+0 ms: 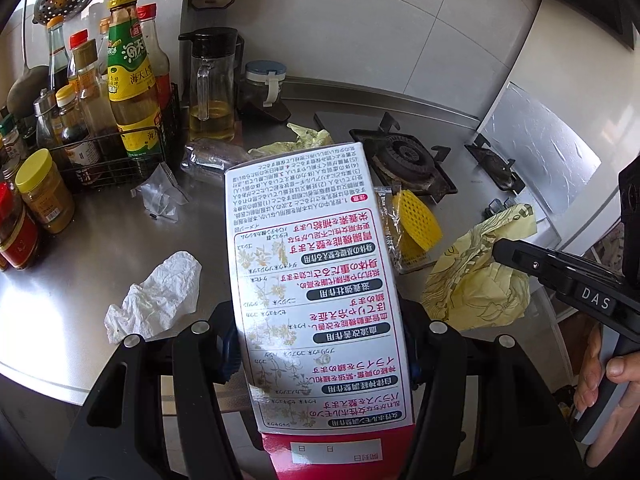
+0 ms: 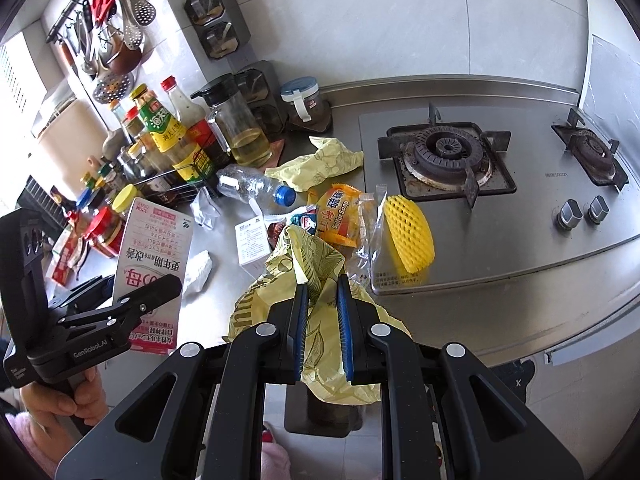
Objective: Collect trash
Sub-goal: 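Lift the carton and yellow bag and carry both down toward the floor bin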
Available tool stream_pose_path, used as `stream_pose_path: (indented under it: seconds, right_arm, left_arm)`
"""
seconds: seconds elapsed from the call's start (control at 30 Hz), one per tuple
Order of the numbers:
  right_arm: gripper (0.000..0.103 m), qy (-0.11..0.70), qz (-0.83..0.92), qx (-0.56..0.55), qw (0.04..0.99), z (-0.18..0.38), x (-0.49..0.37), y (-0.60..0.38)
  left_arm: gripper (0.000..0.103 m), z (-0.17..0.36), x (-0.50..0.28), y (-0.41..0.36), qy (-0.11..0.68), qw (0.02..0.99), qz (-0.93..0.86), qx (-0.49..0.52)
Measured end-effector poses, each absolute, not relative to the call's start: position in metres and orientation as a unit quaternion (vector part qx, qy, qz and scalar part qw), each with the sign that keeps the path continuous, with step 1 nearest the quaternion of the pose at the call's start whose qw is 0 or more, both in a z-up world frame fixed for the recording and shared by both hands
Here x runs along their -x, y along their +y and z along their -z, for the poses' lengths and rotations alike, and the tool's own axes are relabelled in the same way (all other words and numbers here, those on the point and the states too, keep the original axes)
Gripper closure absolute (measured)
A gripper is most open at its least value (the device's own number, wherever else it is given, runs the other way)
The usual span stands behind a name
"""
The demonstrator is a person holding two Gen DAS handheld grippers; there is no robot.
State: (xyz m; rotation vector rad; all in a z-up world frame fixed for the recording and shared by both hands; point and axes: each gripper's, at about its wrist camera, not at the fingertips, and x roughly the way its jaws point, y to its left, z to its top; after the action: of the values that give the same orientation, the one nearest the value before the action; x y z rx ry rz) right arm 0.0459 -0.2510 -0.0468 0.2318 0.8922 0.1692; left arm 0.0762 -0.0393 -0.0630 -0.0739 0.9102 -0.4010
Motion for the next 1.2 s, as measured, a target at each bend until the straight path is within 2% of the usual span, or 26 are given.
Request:
stream_pose_path:
  seconds: [0.73,0.97,1.2]
  right_arm:
    - [0.087,0.478,-0.137,-0.107,0.861,0.097,0.022,-0.233]
    - [0.087,0.518,-0.118,-0.109,0.84,0.155,0.038,-0.225]
    - [0.087,0.53,-0.078,-0.092,0.839,0.241,0.047,-0.209]
  left_arm:
    - [0.047,0.107,0.01,-0.046,0.461,0.864,0.203,0.025]
    - [0.047,0.164,0.027,-0.038,0.498,0.846,0.191,0.025]
    - [0.047,0.254,0.034,-0.024,0.547,0.82,0.169,0.02]
